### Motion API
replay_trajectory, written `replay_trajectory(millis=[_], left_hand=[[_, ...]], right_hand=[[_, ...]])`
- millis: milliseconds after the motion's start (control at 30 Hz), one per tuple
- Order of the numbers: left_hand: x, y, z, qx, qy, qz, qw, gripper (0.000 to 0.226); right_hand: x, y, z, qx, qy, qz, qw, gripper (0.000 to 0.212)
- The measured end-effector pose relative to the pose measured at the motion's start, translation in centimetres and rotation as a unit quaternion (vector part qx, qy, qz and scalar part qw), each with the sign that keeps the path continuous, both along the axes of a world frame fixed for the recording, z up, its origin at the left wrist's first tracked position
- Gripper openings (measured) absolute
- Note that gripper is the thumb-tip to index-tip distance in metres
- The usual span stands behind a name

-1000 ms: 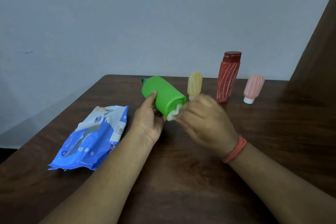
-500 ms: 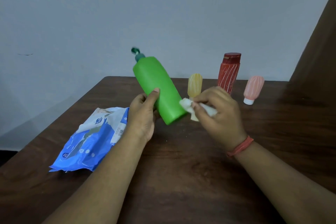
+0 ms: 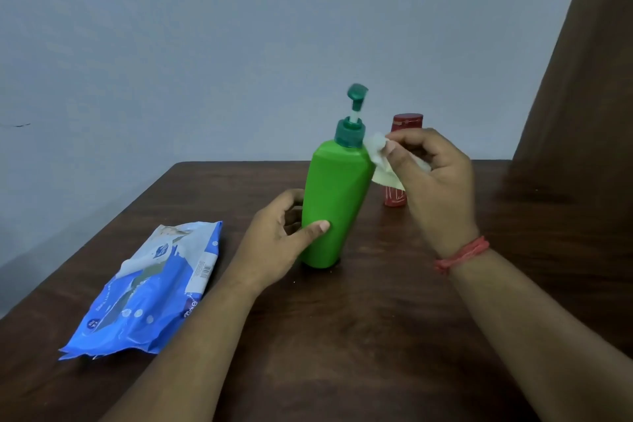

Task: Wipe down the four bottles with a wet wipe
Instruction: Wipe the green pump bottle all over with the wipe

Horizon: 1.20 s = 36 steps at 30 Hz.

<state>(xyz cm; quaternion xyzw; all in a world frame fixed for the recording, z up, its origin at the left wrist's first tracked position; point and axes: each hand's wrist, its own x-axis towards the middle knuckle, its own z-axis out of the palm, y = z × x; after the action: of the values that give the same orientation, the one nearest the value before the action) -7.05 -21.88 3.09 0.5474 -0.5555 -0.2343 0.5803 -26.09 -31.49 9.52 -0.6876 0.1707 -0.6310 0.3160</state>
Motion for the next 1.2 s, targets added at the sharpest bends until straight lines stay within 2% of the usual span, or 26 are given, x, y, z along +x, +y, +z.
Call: replay_trajectory(millis=[67, 133, 300, 333, 433, 500, 600, 700, 733, 833, 967, 1000, 1067, 1133, 1200], left_hand=[[-0.2, 0.2, 0.2, 0.004, -0.018, -0.003, 1.000, 0.037], [-0.2, 0.4, 0.3, 0.013, -0.035, -0.005, 0.999, 0.038], [-0.5, 0.6, 0.7, 0.012, -0.046, -0.015, 0.999, 0.039], [-0.5, 0.6, 0.7, 0.012, -0.047, -0.016, 0.999, 0.038], [-0.5, 0.4, 0.7, 0.009, -0.044, -0.012, 0.999, 0.036], [-0.6, 0.4, 0.8, 0.006, -0.046, -0.007, 0.999, 0.033], [-0.6, 0.5, 0.8, 0.005, -0.044, -0.004, 0.999, 0.031], [-0.5, 0.5, 0.7, 0.010, -0.029, -0.006, 1.000, 0.032], [-0.5, 0.5, 0.7, 0.011, -0.028, -0.007, 1.000, 0.032], [-0.8, 0.5, 0.9, 0.009, -0.053, -0.010, 0.998, 0.032], [-0.8, 0.4, 0.9, 0.001, -0.061, -0.013, 0.998, 0.032], [-0.8, 0.4, 0.8, 0.002, -0.061, -0.013, 0.998, 0.032], [-0.8, 0.4, 0.9, 0.002, -0.059, -0.021, 0.998, 0.033], [-0.8, 0.5, 0.8, 0.003, -0.059, -0.030, 0.998, 0.034], [-0.9, 0.4, 0.8, 0.007, -0.065, -0.033, 0.997, 0.033]], right_hand=[[-0.3, 0.4, 0.9, -0.073, 0.046, -0.009, 0.996, 0.013], [-0.6, 0.5, 1.4, -0.101, 0.074, -0.003, 0.992, 0.011], [-1.2, -1.4, 1.3, 0.032, 0.153, 0.033, 0.987, 0.013], [-1.2, -1.4, 1.3, 0.053, 0.141, 0.043, 0.988, 0.014], [-1.2, -0.5, 2.2, 0.068, 0.001, 0.036, 0.997, 0.020], [-1.0, 0.3, 2.5, 0.016, -0.009, 0.017, 1.000, 0.016], [-0.3, 1.4, 1.9, -0.067, 0.054, -0.009, 0.996, 0.020], [-0.1, 1.2, 0.9, -0.239, 0.143, -0.117, 0.953, 0.009], [-0.2, 1.1, 0.8, -0.262, 0.141, -0.142, 0.944, 0.006], [-0.5, 1.3, 1.3, -0.249, 0.067, -0.170, 0.951, 0.004], [-0.5, 1.4, 1.4, -0.332, 0.113, -0.210, 0.912, 0.006], [-0.5, 0.9, 1.2, -0.322, 0.113, -0.209, 0.917, 0.007], [-0.4, 0.1, 0.8, -0.235, 0.074, -0.178, 0.953, 0.011], [-0.3, -0.3, 1.2, -0.063, 0.016, -0.043, 0.997, 0.022], [-0.3, -0.4, 2.2, 0.084, -0.012, 0.113, 0.990, 0.024]])
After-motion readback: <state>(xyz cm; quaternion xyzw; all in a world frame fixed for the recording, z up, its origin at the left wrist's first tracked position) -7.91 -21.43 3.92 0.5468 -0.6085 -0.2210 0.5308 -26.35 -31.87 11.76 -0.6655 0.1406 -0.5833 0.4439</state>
